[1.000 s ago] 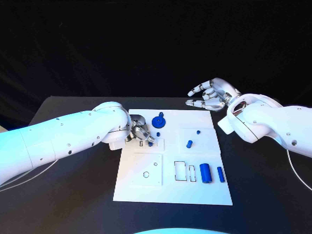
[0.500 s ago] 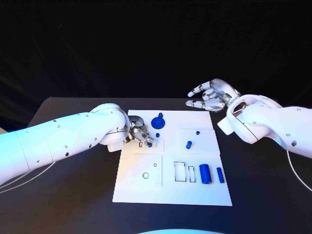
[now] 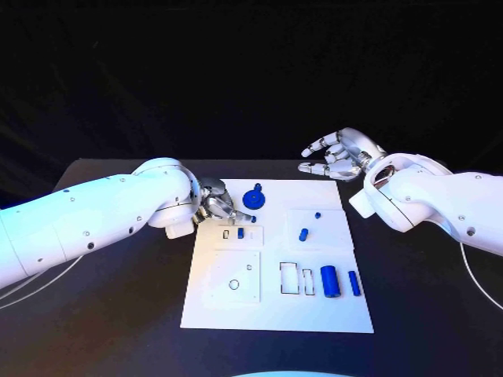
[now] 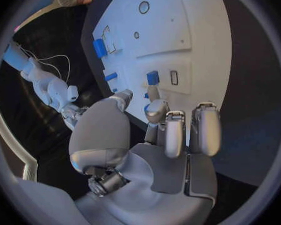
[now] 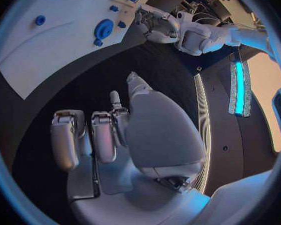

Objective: Assemble the parts on the task board

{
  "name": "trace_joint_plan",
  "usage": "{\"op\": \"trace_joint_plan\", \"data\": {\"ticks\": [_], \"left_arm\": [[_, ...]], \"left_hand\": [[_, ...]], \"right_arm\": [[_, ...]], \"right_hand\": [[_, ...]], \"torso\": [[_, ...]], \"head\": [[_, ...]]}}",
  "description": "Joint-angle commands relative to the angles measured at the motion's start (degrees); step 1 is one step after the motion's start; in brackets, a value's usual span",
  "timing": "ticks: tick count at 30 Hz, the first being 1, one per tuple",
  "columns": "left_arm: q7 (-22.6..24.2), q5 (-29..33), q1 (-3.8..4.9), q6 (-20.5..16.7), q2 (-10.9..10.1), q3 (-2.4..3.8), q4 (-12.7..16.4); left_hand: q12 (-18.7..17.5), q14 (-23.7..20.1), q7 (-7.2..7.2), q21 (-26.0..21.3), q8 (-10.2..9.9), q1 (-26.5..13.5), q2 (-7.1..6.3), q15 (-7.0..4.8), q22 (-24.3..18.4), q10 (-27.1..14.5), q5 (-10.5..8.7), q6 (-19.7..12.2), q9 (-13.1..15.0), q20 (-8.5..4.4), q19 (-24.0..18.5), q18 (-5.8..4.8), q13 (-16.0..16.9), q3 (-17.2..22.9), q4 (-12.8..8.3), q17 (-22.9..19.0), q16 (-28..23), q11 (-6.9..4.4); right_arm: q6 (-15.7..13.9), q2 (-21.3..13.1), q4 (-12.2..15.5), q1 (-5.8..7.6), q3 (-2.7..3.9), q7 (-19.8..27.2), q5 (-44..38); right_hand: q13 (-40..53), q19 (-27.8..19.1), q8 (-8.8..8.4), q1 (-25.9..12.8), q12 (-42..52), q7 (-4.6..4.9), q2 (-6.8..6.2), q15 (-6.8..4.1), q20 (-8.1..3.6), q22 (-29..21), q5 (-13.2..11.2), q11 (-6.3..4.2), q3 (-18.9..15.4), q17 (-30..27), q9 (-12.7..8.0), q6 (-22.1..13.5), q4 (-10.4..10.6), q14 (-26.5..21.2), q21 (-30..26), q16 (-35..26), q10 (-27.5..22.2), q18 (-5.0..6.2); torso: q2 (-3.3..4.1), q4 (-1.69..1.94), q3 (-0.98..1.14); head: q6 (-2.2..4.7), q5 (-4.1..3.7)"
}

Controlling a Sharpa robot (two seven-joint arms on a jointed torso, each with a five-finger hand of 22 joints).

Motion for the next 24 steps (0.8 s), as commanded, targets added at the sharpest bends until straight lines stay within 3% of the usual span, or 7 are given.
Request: {"op": "trace_joint_plan", "data": {"ticks": [1,8,10,13,19,24], "left_arm": [[-0.6,0.2,1.02,0.6,-0.5,0.55,0.5],[-1.1,0.9,3.53,2.3,-1.4,1.84,-0.5],[-1.1,0.6,4.09,2.7,-1.1,2.0,-1.8],[-0.8,-0.5,4.61,3.1,-0.1,2.12,-4.6],[0.5,-1.4,4.81,2.9,2.5,1.98,-9.9],[1.1,-2.0,4.42,3.7,4.9,1.3,-14.0]], "left_hand": [[-0.4,6.0,0.03,-0.1,-0.1,0.4,0.28,-0.26,0.9,-0.4,-0.19,-0.5,0.1,-0.04,0.2,-0.75,-0.5,-0.3,0.0,15.1,0.4,0.06],[-1.7,5.7,0.93,-0.9,-1.1,2.4,0.83,0.38,-0.8,-2.4,0.34,-2.6,-0.2,0.45,-1.1,-0.38,-2.5,-1.4,0.0,14.5,0.0,0.83],[-1.9,5.7,2.04,-1.1,-3.6,3.9,1.64,1.11,-1.1,-3.1,0.66,-5.0,-1.5,1.01,-1.3,-0.33,-3.0,-1.6,0.1,14.4,0.0,1.77],[-1.8,5.7,2.85,-1.1,-5.9,5.2,2.63,1.84,-1.0,-3.5,0.8,-5.3,-3.2,1.72,-1.3,-0.32,-3.0,-1.4,0.0,14.4,0.0,2.51],[-2.2,5.6,3.12,-1.2,-6.8,5.6,2.64,2.07,-1.2,-4.0,0.74,-5.2,-3.8,1.95,-1.5,-0.26,-3.6,-1.4,0.1,14.2,-0.1,2.75],[-2.9,5.6,3.31,-1.4,-7.3,5.7,2.65,2.24,-1.5,-4.8,0.65,-5.3,-4.2,2.09,-1.7,-0.19,-4.6,-1.5,0.1,14.1,-0.2,2.93]], "right_arm": [[-0.1,0.0,0.0,-0.04,0.01,0.8,-0.3],[-0.1,0.0,-0.2,-0.04,0.01,0.8,-0.3],[-0.1,0.0,-0.3,-0.04,0.01,0.8,-0.3],[-0.1,0.0,-0.3,-0.04,0.01,0.7,-0.2],[-0.1,0.1,-0.3,-0.03,0.01,0.8,-0.2],[0.0,0.1,-0.2,-0.03,0.01,0.8,-0.2]], "right_hand": [[6.4,3.9,0.3,0.0,-0.3,0.02,-0.13,0.18,0.03,12.0,-0.3,-0.02,-0.1,9.1,-0.1,-0.5,0.2,4.4,-0.2,-0.4,-0.3,0.4],[6.4,3.9,0.3,0.0,-0.3,0.02,-0.13,0.18,0.03,12.0,-0.3,-0.02,-0.1,9.1,-0.1,-0.5,0.2,4.4,-0.2,-0.4,-0.3,0.4],[6.5,3.9,0.33,-0.1,-0.3,0.02,-0.08,0.18,0.03,12.0,-0.3,-0.03,-0.1,9.1,-0.1,-0.5,0.3,4.4,-0.2,-0.3,-0.3,0.38],[6.5,3.9,0.33,-0.1,-0.3,0.02,-0.08,0.18,0.03,12.0,-0.3,-0.03,-0.1,9.1,-0.1,-0.5,0.3,4.4,-0.2,-0.3,-0.3,0.38],[6.5,3.9,0.34,-0.2,-0.3,0.02,-0.06,0.18,0.03,12.0,-0.3,-0.03,-0.1,9.2,-0.1,-0.5,0.3,4.5,-0.2,-0.3,-0.3,0.39],[6.5,3.9,0.34,-0.2,-0.3,0.02,-0.06,0.18,0.03,12.0,-0.3,-0.03,-0.1,9.2,-0.1,-0.5,0.3,4.5,-0.2,-0.3,-0.3,0.39]], "torso": [[0.03,0.01,0.04],[0.07,0.1,0.05],[0.09,0.0,0.0],[0.11,0.0,0.02],[0.35,-0.08,-0.2],[0.42,-0.15,-0.19]], "head": [[0.18,0.08],[0.49,0.27],[0.62,0.52],[0.73,0.55],[0.91,0.6],[0.9,0.88]]}}
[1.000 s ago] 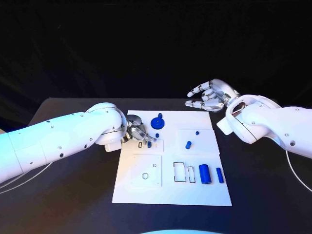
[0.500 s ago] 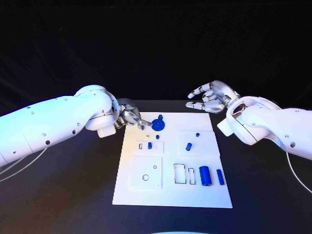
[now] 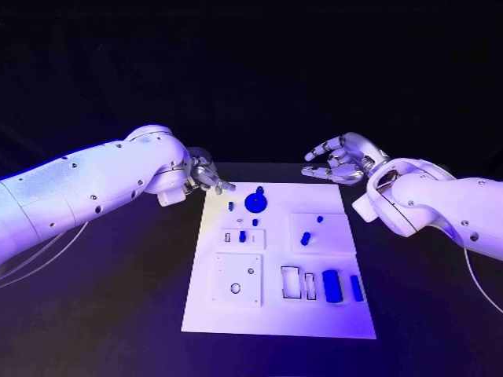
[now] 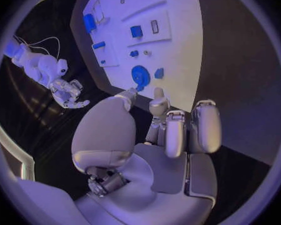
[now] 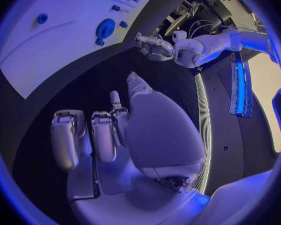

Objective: Assemble the parts on the task board

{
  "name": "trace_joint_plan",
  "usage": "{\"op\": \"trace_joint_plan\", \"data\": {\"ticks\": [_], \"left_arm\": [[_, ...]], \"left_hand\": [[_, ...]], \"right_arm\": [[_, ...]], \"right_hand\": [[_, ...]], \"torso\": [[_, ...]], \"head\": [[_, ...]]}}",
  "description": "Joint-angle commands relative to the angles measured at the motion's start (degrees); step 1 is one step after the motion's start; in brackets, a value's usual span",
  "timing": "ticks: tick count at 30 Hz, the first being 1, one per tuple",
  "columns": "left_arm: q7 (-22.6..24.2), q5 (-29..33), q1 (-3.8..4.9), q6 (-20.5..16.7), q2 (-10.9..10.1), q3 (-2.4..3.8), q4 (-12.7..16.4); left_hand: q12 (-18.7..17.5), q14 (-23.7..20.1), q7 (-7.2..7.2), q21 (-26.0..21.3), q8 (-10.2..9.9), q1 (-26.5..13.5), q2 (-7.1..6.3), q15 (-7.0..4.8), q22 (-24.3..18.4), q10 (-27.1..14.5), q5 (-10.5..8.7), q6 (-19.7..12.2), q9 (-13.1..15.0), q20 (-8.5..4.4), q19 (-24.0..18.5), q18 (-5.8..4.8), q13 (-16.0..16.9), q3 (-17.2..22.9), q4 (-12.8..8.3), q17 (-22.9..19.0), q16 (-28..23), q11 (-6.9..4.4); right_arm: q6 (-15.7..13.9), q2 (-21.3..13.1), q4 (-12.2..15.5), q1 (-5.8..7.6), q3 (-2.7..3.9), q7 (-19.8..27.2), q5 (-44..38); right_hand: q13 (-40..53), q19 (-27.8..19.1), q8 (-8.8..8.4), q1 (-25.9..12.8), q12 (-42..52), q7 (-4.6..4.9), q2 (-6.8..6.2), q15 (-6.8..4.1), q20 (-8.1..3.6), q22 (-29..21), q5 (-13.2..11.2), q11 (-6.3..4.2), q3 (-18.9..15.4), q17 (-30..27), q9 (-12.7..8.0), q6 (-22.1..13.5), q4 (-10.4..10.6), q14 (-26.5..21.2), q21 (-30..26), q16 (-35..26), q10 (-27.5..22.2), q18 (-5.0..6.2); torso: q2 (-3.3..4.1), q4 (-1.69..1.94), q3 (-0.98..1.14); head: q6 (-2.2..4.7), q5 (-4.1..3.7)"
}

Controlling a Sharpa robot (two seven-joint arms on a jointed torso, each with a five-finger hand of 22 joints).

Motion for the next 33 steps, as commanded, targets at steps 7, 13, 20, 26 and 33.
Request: {"op": "trace_joint_plan", "data": {"ticks": [7,13,20,26,33], "left_arm": [[2.1,-1.7,-1.14,2.5,3.2,-0.92,-5.6],[3.0,-1.4,-1.68,3.0,4.7,-1.3,-8.0],[3.6,0.3,-1.89,2.8,5.8,-1.47,-9.2],[3.9,0.8,-1.93,2.7,6.1,-1.5,-9.6],[4.0,1.1,-1.94,3.5,6.5,-1.7,-10.3]], "left_hand": [[-2.0,5.3,0.86,-0.8,-1.4,0.6,0.32,0.71,-1.4,-2.4,0.06,-0.1,-0.8,0.61,-1.1,0.1,-2.7,-0.2,0.1,13.4,-0.6,0.33],[-2.1,5.3,0.96,-0.9,-1.7,0.5,0.44,0.81,-1.5,-2.6,-0.04,-0.1,-1.0,0.69,-1.2,0.13,-2.8,-0.3,0.1,13.3,-0.7,0.44],[-1.8,5.3,1.08,-0.8,-2.3,-1.4,0.71,0.99,-1.3,-2.5,-0.34,0.4,-1.4,0.94,-1.1,0.09,-2.5,-1.6,0.2,13.4,-0.6,0.59],[-1.6,5.4,1.06,-0.7,-2.4,-2.0,0.84,1.0,-1.0,-2.4,-0.4,0.6,-1.5,0.97,-1.0,0.05,-2.3,-2.2,0.2,13.5,-0.5,0.59],[-1.5,5.4,0.96,-0.7,-2.5,-1.2,1.16,0.96,-0.9,-2.3,-0.21,0.9,-1.5,0.99,-0.9,0.03,-2.3,-2.2,0.0,13.6,-0.5,0.5]], "right_arm": [[0.0,-0.2,0.0,-0.03,0.01,0.8,-0.3],[0.0,-0.1,-0.1,-0.03,0.01,0.8,-0.3],[0.1,0.3,-0.3,-0.03,0.01,0.8,-0.3],[0.1,0.4,-0.5,-0.03,0.01,0.8,-0.3],[0.1,0.5,-0.5,-0.03,0.01,0.8,-0.3]], "right_hand": [[6.4,3.9,0.36,-0.2,-0.3,0.02,0.05,0.18,0.02,12.0,-0.1,-0.03,-0.1,9.1,-0.1,-0.5,0.3,4.4,-0.2,-0.4,-0.3,0.4],[6.4,3.9,0.36,-0.2,-0.3,0.02,0.05,0.18,0.02,12.0,-0.1,-0.03,-0.1,9.1,-0.1,-0.5,0.3,4.4,-0.2,-0.4,-0.3,0.4],[6.4,3.9,0.36,-0.2,-0.3,0.02,0.05,0.18,0.02,12.0,-0.1,-0.03,-0.1,9.1,-0.1,-0.5,0.3,4.4,-0.2,-0.4,-0.3,0.4],[6.4,3.9,0.38,-0.2,-0.3,0.01,0.11,0.17,0.02,12.0,0.0,-0.04,-0.1,9.1,-0.1,-0.5,0.3,4.4,-0.2,-0.4,-0.3,0.38],[6.4,3.9,0.38,-0.2,-0.3,0.01,0.11,0.17,0.02,12.0,0.0,-0.04,-0.1,9.1,-0.1,-0.5,0.3,4.4,-0.2,-0.4,-0.3,0.38]], "torso": [[0.04,0.09,-0.05],[0.0,-0.02,0.01],[-0.02,-0.09,0.05],[-0.07,0.04,0.05],[-0.05,0.02,0.06]], "head": [[-0.12,0.1],[-0.18,0.23],[-0.29,0.31],[-0.43,0.3],[-0.53,0.24]]}}
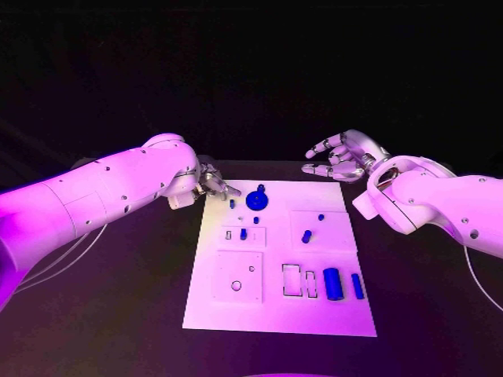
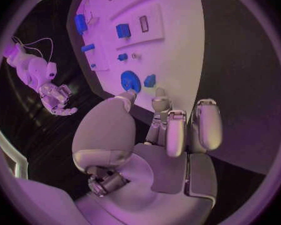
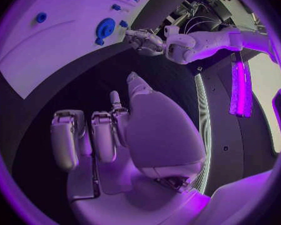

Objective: Assemble the parts on the task board

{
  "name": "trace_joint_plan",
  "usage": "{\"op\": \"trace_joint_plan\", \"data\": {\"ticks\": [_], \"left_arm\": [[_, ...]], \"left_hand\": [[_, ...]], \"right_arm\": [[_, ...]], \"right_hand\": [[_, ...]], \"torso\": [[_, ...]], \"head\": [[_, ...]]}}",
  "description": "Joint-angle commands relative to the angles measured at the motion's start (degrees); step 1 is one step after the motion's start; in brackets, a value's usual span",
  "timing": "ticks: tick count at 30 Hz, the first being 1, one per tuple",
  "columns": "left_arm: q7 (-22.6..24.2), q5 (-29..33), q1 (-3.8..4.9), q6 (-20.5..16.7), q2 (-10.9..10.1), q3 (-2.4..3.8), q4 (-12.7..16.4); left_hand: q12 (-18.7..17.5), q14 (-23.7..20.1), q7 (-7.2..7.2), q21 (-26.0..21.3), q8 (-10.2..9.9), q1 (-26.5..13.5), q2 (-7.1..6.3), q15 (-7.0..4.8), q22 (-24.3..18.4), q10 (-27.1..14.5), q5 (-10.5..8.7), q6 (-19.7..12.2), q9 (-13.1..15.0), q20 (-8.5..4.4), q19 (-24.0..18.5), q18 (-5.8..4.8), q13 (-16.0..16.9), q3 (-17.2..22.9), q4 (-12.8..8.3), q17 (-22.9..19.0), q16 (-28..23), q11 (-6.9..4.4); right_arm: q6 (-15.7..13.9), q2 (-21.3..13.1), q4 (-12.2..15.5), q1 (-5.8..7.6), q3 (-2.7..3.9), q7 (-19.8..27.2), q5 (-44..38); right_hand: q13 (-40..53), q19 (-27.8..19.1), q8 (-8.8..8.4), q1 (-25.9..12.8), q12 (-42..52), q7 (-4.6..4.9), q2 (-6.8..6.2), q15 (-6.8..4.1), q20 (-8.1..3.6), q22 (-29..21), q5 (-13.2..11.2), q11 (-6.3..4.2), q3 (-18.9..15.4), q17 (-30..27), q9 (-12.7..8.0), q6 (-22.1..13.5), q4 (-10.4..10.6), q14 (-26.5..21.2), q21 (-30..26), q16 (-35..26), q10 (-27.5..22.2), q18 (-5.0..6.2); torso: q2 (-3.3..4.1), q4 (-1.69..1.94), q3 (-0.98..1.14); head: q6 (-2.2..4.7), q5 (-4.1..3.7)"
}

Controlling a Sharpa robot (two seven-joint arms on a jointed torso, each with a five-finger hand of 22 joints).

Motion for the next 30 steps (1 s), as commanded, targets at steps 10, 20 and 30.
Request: {"op": "trace_joint_plan", "data": {"ticks": [10,20,30], "left_arm": [[1.1,0.9,-0.2,2.3,1.3,-0.61,-1.8],[1.3,1.3,-0.28,3.1,1.6,-0.69,-2.7],[1.5,1.8,-0.33,3.5,1.8,-0.88,-3.0]], "left_hand": [[0.2,5.5,-0.06,-0.1,-0.5,1.6,0.45,0.43,0.0,-0.2,-0.08,0.9,-0.2,0.07,-0.1,0.05,-0.2,-0.1,-0.2,13.6,-0.2,0.05],[0.5,5.5,-0.35,0.0,-0.1,3.4,0.99,0.24,0.1,-0.1,0.0,1.8,0.0,-0.01,0.0,0.03,-0.1,0.3,-0.2,13.6,-0.2,-0.19],[0.4,5.4,-0.46,-0.1,0.2,4.1,1.17,0.17,0.0,-0.1,-0.02,2.2,0.2,-0.05,-0.1,0.06,-0.2,0.5,-0.2,13.5,-0.2,-0.29]], "right_arm": [[0.2,0.0,0.2,-0.03,0.01,0.6,-0.3],[0.2,0.0,0.2,-0.03,0.01,0.6,-0.4],[0.3,0.1,0.1,-0.03,0.01,0.6,-0.4]], "right_hand": [[6.5,3.9,0.4,-0.2,-0.3,0.01,0.17,0.17,0.02,12.1,0.1,-0.05,-0.1,9.1,-0.1,-0.5,0.2,4.5,-0.1,-0.4,-0.3,0.36],[6.5,3.9,0.43,-0.2,-0.2,0.01,0.21,0.17,0.02,12.1,0.2,-0.05,0.0,9.2,-0.1,-0.5,0.2,4.5,-0.1,-0.3,-0.2,0.36],[6.6,3.9,0.46,-0.1,-0.2,0.0,0.26,0.16,0.01,12.1,0.2,-0.06,0.0,9.2,-0.1,-0.5,0.2,4.5,-0.1,-0.3,-0.2,0.36]], "torso": [[0.07,-0.13,0.01],[-0.03,0.0,0.03],[-0.03,0.0,0.04]], "head": [[-0.25,-0.15],[-0.45,-0.35],[-0.57,-0.12]]}}
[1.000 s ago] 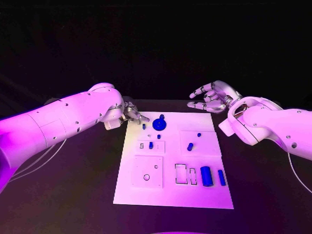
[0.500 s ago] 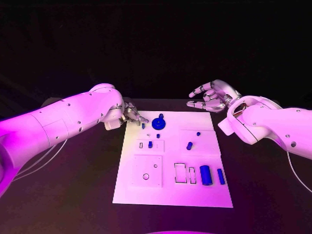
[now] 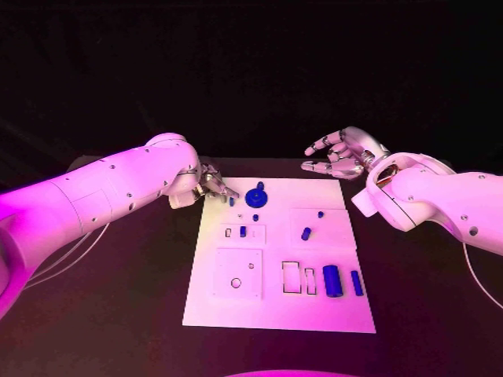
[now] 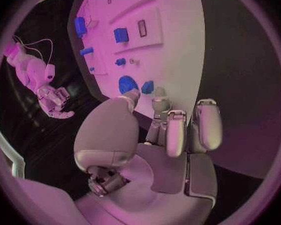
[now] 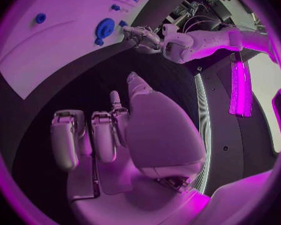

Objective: Assemble the parts on the task board

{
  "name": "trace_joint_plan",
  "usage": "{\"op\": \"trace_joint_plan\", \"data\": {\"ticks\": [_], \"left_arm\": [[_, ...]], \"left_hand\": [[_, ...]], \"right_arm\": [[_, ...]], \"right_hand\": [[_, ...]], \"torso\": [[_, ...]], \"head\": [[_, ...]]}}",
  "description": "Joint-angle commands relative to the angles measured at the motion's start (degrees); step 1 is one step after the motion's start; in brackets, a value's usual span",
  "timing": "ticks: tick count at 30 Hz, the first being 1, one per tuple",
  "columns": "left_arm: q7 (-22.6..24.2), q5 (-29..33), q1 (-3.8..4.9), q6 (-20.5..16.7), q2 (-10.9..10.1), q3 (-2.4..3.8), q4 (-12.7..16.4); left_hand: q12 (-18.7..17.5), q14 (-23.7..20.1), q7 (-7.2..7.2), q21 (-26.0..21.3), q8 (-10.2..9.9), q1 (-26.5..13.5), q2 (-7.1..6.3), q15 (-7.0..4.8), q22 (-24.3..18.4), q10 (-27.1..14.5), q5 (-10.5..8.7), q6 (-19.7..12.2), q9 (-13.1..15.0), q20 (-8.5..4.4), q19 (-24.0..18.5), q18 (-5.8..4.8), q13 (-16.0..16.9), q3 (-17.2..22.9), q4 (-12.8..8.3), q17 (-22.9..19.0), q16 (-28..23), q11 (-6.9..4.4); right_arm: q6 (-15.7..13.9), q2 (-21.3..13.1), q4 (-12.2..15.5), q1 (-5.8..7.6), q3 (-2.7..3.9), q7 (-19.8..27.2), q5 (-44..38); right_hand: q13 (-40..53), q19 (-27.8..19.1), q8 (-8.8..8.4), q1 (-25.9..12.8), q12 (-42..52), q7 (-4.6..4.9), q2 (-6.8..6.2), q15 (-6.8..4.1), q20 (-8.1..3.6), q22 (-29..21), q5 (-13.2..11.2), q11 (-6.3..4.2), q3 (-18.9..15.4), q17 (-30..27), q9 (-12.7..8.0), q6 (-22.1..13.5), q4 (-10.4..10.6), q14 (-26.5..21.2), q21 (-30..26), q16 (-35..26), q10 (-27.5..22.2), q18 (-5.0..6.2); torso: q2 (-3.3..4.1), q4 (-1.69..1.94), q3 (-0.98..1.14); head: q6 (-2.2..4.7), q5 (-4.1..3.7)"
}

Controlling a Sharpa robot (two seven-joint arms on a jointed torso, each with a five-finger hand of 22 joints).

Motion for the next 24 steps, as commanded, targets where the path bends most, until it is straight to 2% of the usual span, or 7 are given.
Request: {"op": "trace_joint_plan", "data": {"ticks": [1,14,17,21,24], "left_arm": [[0.9,0.8,-0.03,1.2,0.2,-0.03,-0.1],[1.3,1.1,-0.1,1.1,0.4,-0.17,-0.1],[1.5,1.3,-0.12,0.7,0.4,-0.19,-0.2],[1.7,1.6,-0.14,0.2,0.4,-0.21,-0.2],[1.9,1.8,-0.15,-0.1,0.4,-0.22,-0.2]], "left_hand": [[0.2,5.4,-0.03,-0.1,0.4,0.7,0.09,0.16,0.0,-0.1,-0.03,0.3,0.1,-0.05,-0.1,0.06,0.0,0.4,0.0,13.5,-0.2,-0.31],[0.3,5.5,-0.1,-0.1,0.6,1.0,0.13,0.11,0.0,-0.1,-0.07,0.5,0.2,-0.06,-0.1,0.05,0.1,0.5,0.0,13.5,-0.2,-0.36],[0.3,5.5,-0.24,0.0,0.8,2.0,0.39,-0.01,0.1,0.0,-0.05,0.6,0.3,-0.13,-0.1,0.04,0.1,0.9,-0.1,13.6,-0.1,-0.5],[0.4,5.5,-0.59,0.0,0.9,6.4,1.52,-0.35,0.3,0.1,-0.2,0.4,0.6,-0.41,0.0,0.01,0.0,3.8,-0.7,13.7,-0.1,-0.86],[0.3,5.6,-0.66,0.0,1.0,7.7,1.59,-0.41,0.3,0.1,-0.18,0.4,0.7,-0.47,0.0,-0.01,0.0,4.9,-0.8,13.8,-0.1,-0.93]], "right_arm": [[0.3,0.1,0.1,-0.02,0.01,0.6,-0.4],[0.3,0.1,0.0,-0.02,0.01,0.6,-0.4],[0.3,0.2,0.0,-0.02,0.01,0.6,-0.4],[0.3,0.2,0.0,-0.02,0.01,0.6,-0.4],[0.4,0.2,0.0,-0.02,0.01,0.5,-0.5]], "right_hand": [[6.6,3.9,0.24,-0.1,-0.2,0.0,0.26,0.16,0.01,12.1,0.2,-0.06,0.0,9.2,-0.1,-0.5,0.2,4.5,-0.1,-0.3,-0.2,0.36],[6.5,3.9,0.27,-0.1,-0.2,-0.01,0.3,0.16,0.01,12.0,0.2,-0.07,0.0,9.2,-0.1,-0.5,0.2,4.5,-0.1,-0.3,-0.2,0.36],[6.5,3.9,0.27,-0.1,-0.2,-0.01,0.3,0.16,0.01,12.0,0.2,-0.07,0.0,9.2,-0.1,-0.5,0.2,4.5,-0.1,-0.3,-0.2,0.36],[6.5,3.9,0.27,-0.1,-0.2,-0.01,0.3,0.16,0.01,12.0,0.2,-0.07,0.0,9.2,-0.1,-0.5,0.2,4.5,-0.1,-0.3,-0.2,0.36],[6.5,3.9,0.27,-0.1,-0.2,-0.01,0.3,0.16,0.01,12.0,0.2,-0.07,0.0,9.2,-0.1,-0.5,0.2,4.5,-0.1,-0.3,-0.2,0.36]], "torso": [[0.01,0.04,-0.01],[0.01,0.0,-0.04],[-0.01,0.02,-0.06],[0.01,0.02,-0.05],[-0.01,0.01,-0.05]], "head": [[0.05,0.02],[0.06,0.04],[0.05,0.02],[0.07,0.01],[0.05,0.01]]}}
